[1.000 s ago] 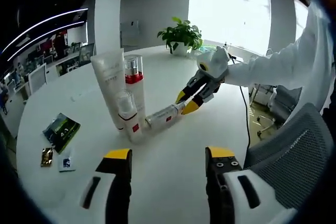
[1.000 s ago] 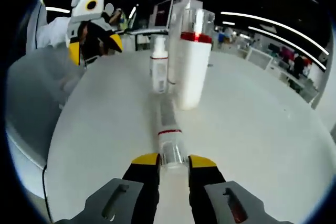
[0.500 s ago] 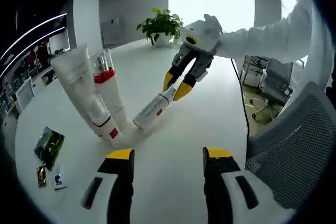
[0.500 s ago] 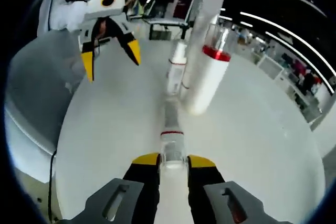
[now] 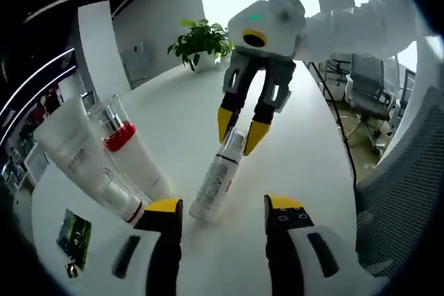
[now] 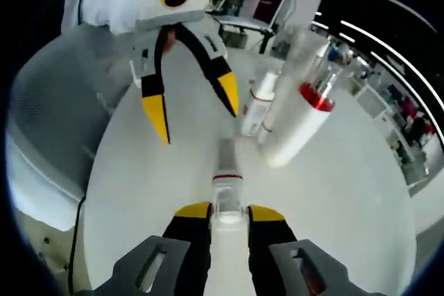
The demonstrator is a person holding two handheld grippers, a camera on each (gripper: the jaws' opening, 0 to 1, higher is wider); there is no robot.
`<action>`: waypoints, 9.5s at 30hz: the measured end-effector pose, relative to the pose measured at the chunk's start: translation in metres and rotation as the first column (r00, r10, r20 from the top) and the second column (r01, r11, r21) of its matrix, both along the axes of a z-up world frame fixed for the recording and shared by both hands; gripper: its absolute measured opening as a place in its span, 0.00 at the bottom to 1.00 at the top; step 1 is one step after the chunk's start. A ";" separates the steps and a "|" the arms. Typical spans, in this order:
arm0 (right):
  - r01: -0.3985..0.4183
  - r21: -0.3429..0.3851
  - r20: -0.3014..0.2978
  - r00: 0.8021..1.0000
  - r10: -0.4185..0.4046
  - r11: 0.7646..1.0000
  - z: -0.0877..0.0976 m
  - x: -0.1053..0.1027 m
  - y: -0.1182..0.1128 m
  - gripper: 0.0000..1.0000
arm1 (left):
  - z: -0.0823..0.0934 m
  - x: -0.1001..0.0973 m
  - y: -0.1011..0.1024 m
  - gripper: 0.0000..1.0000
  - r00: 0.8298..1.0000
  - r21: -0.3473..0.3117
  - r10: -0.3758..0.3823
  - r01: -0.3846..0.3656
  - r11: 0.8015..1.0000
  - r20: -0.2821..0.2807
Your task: Arrange the skincare products in the storage area until every visible bottle or jar stands upright without overlapping.
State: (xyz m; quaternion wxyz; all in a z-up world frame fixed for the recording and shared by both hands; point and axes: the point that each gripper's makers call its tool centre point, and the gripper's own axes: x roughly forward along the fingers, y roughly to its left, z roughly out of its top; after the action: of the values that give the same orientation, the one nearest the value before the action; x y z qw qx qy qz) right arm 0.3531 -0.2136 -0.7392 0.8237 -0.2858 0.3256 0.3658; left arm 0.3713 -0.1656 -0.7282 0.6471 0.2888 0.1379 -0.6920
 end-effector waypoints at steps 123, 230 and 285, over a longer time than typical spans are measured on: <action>0.644 0.666 -0.717 0.412 -0.562 -0.378 0.004 0.011 -0.026 0.19 | -0.006 -0.005 -0.026 0.18 0.962 -0.288 0.075 -0.153 0.945 -0.264; 0.637 0.585 0.155 0.520 -0.840 0.502 0.047 0.066 0.029 0.07 | -0.038 0.040 -0.017 0.04 0.904 -0.147 0.295 -0.352 0.924 -0.311; 0.684 0.585 0.035 0.515 -0.856 0.435 0.033 0.046 0.020 0.21 | -0.020 0.060 0.071 0.15 0.930 -0.063 0.311 -0.328 0.942 -0.197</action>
State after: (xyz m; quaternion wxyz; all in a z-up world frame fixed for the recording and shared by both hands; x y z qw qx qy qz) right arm 0.3990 -0.1941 -0.7062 0.9821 0.0668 0.1716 -0.0407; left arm 0.4311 -0.0945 -0.7481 0.7486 0.1660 0.2093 -0.6069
